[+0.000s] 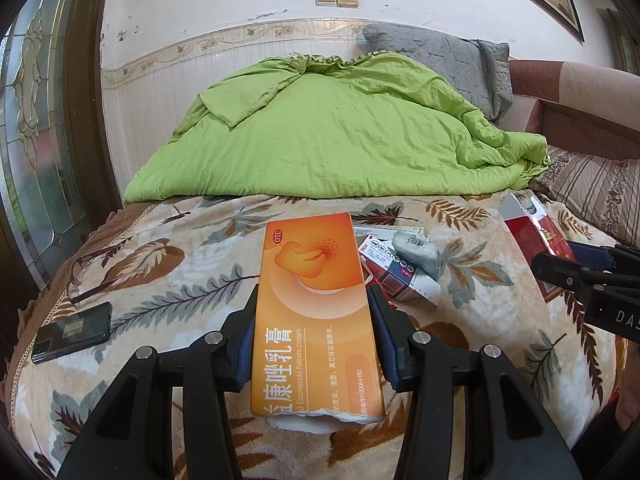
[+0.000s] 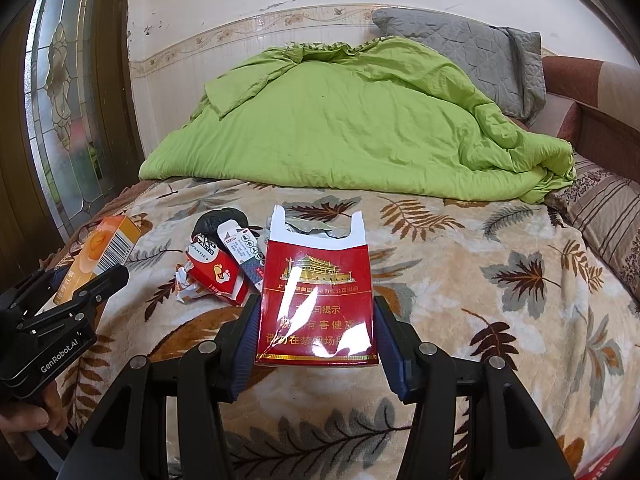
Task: Collect trash
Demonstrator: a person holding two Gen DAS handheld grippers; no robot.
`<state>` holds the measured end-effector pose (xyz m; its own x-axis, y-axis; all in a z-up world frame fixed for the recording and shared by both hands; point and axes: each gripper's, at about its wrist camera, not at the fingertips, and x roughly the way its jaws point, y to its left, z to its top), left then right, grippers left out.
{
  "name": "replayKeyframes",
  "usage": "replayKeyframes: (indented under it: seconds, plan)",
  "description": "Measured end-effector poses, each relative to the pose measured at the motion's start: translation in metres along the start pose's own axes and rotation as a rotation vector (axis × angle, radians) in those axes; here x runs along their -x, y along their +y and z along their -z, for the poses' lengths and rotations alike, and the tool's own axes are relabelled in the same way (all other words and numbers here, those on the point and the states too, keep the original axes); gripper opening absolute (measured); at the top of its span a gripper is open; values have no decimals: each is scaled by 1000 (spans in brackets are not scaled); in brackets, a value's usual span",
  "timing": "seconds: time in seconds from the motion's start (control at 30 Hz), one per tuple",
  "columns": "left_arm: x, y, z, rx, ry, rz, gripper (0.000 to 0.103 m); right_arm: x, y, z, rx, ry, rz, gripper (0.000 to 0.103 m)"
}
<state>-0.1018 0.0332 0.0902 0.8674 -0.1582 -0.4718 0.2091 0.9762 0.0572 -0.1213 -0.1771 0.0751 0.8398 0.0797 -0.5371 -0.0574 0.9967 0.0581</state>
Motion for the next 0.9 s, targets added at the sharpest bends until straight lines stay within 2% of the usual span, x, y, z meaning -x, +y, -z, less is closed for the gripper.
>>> replayKeyframes:
  seconds: [0.9]
  plan:
    - [-5,15,2,28,6,-32,47,1,-1,0,0,-1,1,58]
